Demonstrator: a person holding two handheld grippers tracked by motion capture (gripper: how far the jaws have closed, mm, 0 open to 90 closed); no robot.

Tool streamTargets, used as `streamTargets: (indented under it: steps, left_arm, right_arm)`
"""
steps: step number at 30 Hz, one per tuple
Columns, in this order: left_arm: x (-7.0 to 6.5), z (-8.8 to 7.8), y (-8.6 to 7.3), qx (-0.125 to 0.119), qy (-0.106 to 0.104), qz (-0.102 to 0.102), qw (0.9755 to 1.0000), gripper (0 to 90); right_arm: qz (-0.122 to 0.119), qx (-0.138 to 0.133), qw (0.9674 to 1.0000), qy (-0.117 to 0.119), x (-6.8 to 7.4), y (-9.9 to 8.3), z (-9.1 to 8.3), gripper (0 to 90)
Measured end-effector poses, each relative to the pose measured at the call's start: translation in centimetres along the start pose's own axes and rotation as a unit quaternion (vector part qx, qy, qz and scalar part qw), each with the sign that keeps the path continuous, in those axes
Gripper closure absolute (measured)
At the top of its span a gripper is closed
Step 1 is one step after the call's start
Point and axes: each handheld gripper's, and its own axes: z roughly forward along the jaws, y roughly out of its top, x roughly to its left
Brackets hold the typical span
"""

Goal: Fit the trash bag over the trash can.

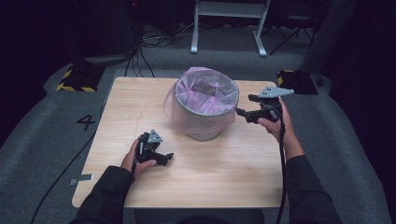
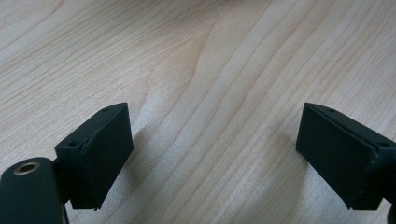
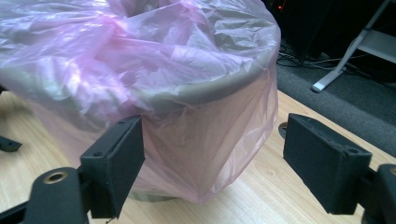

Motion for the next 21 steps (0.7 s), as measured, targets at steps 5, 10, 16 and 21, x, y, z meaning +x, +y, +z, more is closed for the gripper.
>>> streamTargets:
  steps: [5,10,16,21]
  left_arm:
    - [0.0,0.0,0.0,0.000,0.000,0.000,1.0000,10.7]
    - [0.0,0.0,0.0,0.000,0.000,0.000,1.0000,10.7]
    - [0.0,0.0,0.0,0.000,0.000,0.000,1.0000,10.7]
    - [0.0,0.0,0.0,0.000,0.000,0.000,1.0000,10.7]
  right_arm:
    - [0.001,-0.002,1.0000,-0.005,-0.4,-0.3,-0.6,20.4]
    - [0.004,-0.013,0.9999,-0.008,-0.6,0.2,-1.5,20.4]
    - [-0.003,-0.027,0.9996,-0.001,-0.3,1.5,-2.2,18.4]
    - [-0.008,-0.033,0.9994,0.003,-0.1,2.5,-2.2,18.2]
